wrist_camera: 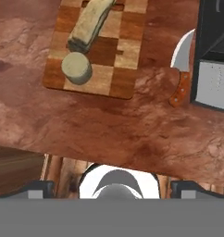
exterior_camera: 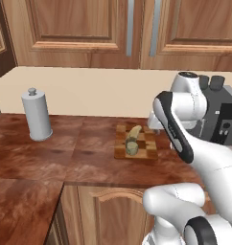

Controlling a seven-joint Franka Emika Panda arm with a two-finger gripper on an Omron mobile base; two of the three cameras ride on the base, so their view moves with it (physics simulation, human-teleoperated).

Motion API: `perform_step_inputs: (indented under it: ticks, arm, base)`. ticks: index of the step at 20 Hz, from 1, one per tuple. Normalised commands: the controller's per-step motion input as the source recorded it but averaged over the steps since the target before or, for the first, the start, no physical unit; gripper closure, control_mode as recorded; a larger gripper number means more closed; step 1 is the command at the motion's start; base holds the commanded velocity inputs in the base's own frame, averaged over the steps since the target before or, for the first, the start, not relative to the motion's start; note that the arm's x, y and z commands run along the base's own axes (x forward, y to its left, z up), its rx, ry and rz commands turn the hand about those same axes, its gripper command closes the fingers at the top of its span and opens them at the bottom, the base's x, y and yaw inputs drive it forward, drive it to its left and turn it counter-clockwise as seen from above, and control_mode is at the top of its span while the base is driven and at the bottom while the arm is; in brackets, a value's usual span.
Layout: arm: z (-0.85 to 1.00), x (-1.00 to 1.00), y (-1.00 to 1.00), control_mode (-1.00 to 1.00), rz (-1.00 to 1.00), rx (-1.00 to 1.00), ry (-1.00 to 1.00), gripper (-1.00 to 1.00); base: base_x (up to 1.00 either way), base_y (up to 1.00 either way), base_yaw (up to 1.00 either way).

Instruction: Retrieve the sausage and cheese from the fridge and place them on the cutting board on the counter.

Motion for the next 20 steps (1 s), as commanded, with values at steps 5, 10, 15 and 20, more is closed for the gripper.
perform_step_inputs:
  ticks: [5,10,15,20]
  arm:
    - [0.27,-0.37,-0.15,-1.0,-0.3,0.03,0.0,-1.0]
    - [0.45,-0.28,-0.13,-1.0,-0.32,0.02,0.0,-1.0]
    - [0.35,-0.17,-0.03,-1.0,-0.16,0.01,-0.04,-1.0]
    - [0.19,-0.6,-0.11,-1.0,0.14,0.0,-0.1,-1.0]
  base:
    - [0.0,0.0,0.0]
    - [0.0,0.0,0.0]
    - [0.0,0.0,0.0]
    - [0.0,0.0,0.0]
